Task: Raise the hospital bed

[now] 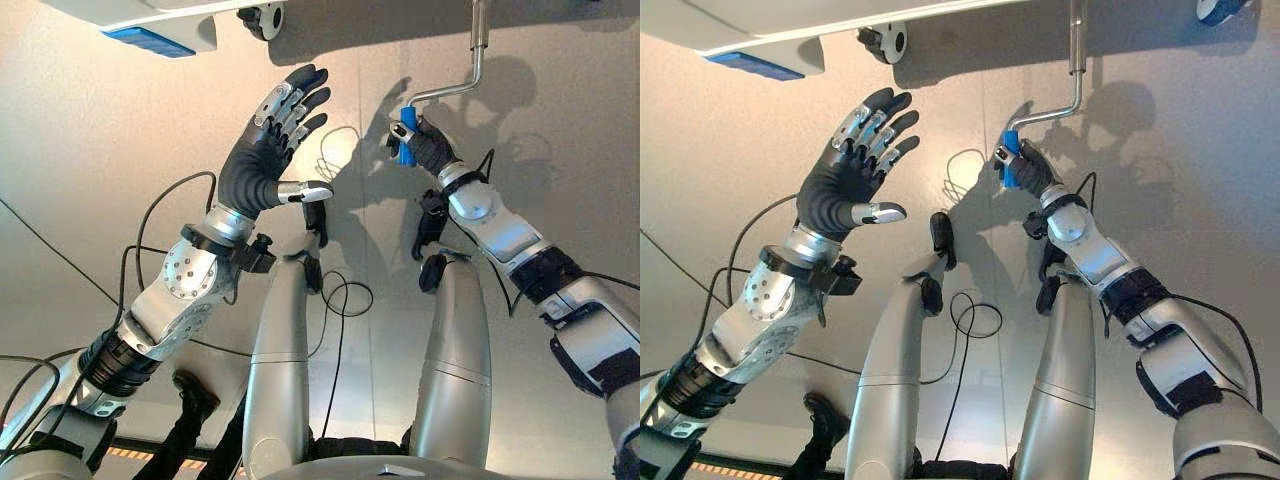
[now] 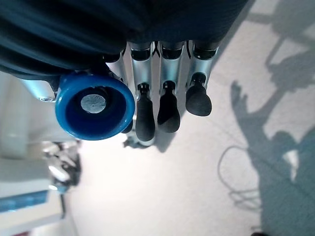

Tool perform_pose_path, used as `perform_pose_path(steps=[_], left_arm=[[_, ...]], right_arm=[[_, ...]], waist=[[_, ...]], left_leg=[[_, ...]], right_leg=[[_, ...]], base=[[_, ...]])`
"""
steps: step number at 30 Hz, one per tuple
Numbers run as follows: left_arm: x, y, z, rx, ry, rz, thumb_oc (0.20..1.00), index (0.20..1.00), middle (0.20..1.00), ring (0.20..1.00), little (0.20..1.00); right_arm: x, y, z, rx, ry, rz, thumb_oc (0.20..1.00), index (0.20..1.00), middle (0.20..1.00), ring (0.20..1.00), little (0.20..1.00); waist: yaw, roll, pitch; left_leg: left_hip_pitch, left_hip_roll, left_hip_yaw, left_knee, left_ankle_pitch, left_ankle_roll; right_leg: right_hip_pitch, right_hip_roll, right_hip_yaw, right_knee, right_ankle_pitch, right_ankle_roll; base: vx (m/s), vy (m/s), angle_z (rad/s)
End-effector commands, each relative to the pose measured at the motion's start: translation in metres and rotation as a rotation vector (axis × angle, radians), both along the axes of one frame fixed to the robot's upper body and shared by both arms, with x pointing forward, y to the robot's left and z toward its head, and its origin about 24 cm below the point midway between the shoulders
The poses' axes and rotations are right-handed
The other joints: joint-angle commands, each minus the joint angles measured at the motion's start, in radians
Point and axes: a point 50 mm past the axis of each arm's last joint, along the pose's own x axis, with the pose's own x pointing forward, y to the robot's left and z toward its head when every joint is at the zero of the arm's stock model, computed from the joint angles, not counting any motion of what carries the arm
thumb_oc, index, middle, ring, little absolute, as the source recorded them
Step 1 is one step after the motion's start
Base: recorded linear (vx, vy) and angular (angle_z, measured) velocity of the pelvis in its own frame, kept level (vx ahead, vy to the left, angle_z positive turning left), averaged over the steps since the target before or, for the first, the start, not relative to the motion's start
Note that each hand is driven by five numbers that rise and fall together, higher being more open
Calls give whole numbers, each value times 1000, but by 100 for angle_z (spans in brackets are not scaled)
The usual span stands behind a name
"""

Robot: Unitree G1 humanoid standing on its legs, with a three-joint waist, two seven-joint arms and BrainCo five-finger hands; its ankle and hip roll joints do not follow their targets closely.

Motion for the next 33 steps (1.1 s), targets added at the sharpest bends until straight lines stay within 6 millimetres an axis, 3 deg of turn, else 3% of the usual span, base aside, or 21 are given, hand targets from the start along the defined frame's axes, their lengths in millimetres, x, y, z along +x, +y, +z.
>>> perform_pose_path(steps=[1, 8, 17, 33], left_arm=[[-24, 1, 13, -14, -125, -68, 1000, 1000, 1000, 1000, 1000], [-28, 10, 13, -11, -130, -46, 1000, 1000, 1000, 1000, 1000], [-31, 17, 11, -49, -116, -28, 1000, 1000, 1000, 1000, 1000], [-40, 25, 20, -125, -157, -13, 1000, 1000, 1000, 1000, 1000]], right_arm=[[-46, 52, 24, 155, -168, 412, 200, 200, 200, 200, 200], [-65, 13, 39, 376, -258, 353, 200, 200, 200, 200, 200], [-73, -25, 53, 575, -395, 204, 200, 200, 200, 200, 200], [-79, -83, 86, 601, -660, -117, 200, 200, 200, 200, 200]], waist=[[-48, 13, -19], [-69, -5, -19], [-84, -21, -19], [-90, -50, -19]], left_leg=[[23, -12, -32, -69, 10, 3], [40, -10, -29, -78, 10, 5], [59, -4, -33, -81, 4, 4], [55, 1, -41, -75, 2, 0]], right_leg=[[30, -6, 41, -122, 125, 85], [46, 2, 42, -137, 128, 88], [64, 10, 42, -149, 131, 88], [64, 19, 40, -150, 131, 85]], base=[[0, 0, 0], [0, -1, 0], [0, -9, -3], [0, -2, -1]])
